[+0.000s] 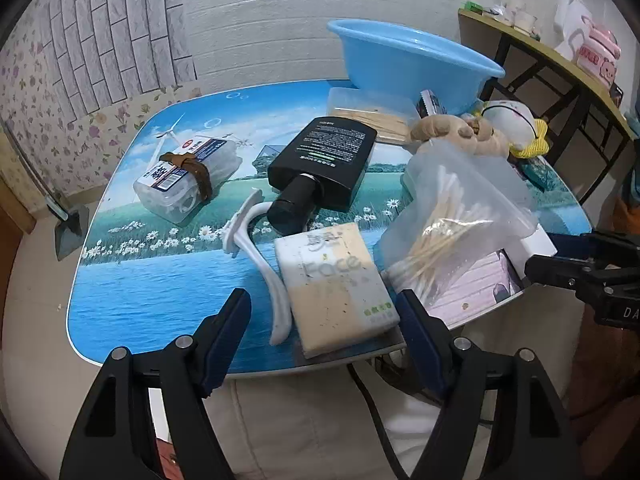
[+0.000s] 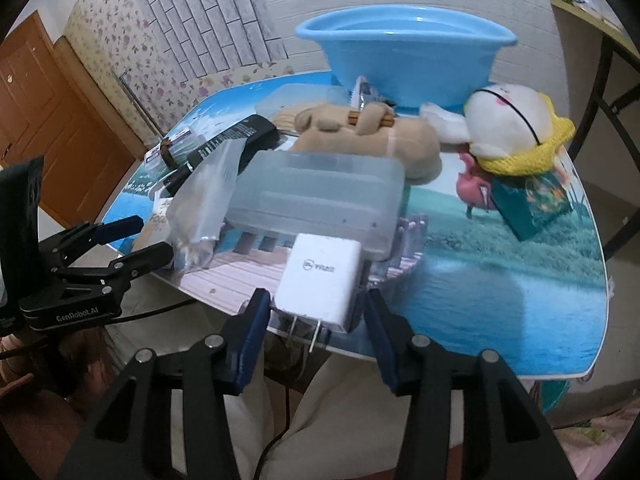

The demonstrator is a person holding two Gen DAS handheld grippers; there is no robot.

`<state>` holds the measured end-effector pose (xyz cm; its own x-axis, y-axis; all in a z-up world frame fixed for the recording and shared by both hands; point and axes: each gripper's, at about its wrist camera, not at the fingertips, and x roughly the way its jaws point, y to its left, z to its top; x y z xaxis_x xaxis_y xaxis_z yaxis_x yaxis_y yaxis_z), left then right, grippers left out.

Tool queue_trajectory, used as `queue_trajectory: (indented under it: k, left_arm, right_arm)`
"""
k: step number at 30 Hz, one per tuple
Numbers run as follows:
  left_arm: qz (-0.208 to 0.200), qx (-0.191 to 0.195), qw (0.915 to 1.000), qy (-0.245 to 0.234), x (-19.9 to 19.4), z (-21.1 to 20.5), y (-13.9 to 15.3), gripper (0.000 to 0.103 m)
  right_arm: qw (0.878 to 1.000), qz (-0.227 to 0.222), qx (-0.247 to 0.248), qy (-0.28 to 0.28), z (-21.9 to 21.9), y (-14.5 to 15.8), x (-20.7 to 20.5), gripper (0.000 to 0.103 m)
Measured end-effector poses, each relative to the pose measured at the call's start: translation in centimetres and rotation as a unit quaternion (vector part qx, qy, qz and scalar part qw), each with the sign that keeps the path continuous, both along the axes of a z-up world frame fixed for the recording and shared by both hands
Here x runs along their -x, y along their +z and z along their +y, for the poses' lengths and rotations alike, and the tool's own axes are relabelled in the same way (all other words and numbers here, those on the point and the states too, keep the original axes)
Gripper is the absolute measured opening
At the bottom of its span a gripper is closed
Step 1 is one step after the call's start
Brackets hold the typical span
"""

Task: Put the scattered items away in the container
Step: 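Close the left tool on the cream Face box and lift it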

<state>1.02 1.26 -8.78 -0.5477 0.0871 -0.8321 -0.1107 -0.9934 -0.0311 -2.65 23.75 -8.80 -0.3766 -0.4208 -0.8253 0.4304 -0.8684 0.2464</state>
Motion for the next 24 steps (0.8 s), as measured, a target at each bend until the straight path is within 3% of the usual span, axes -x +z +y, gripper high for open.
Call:
queue_trajectory:
  k: [7,11,17,24]
  left_arm:
    - [0.001,0.01,0.9999,-0.007,0.5,0.8,-0.4,0.063]
    - [0.008,0.003,1.0,0.0,0.4,0.2,0.0,0.059]
    - [0.02,0.005,0.9998,0.004,0.2,-0.3,1.0,0.057]
    - [0.004,0.027,0.9996,0.001,0.4,0.3,0.0,0.058]
  right_arm:
    - [0.999,0.023,-0.037,0.005,-1.9,-0.6,0.4,0.049]
    - [0.999,0.026,-0.033,0.003,-1.5,-0.7,0.6,0.047]
    - [1.0,0.023,-0.018,-0.008,-0.3,-0.5,0.6,0.045]
    - [0.999,0.025,-0.033,0.005,-0.7,-0.5,0.4,0.044]
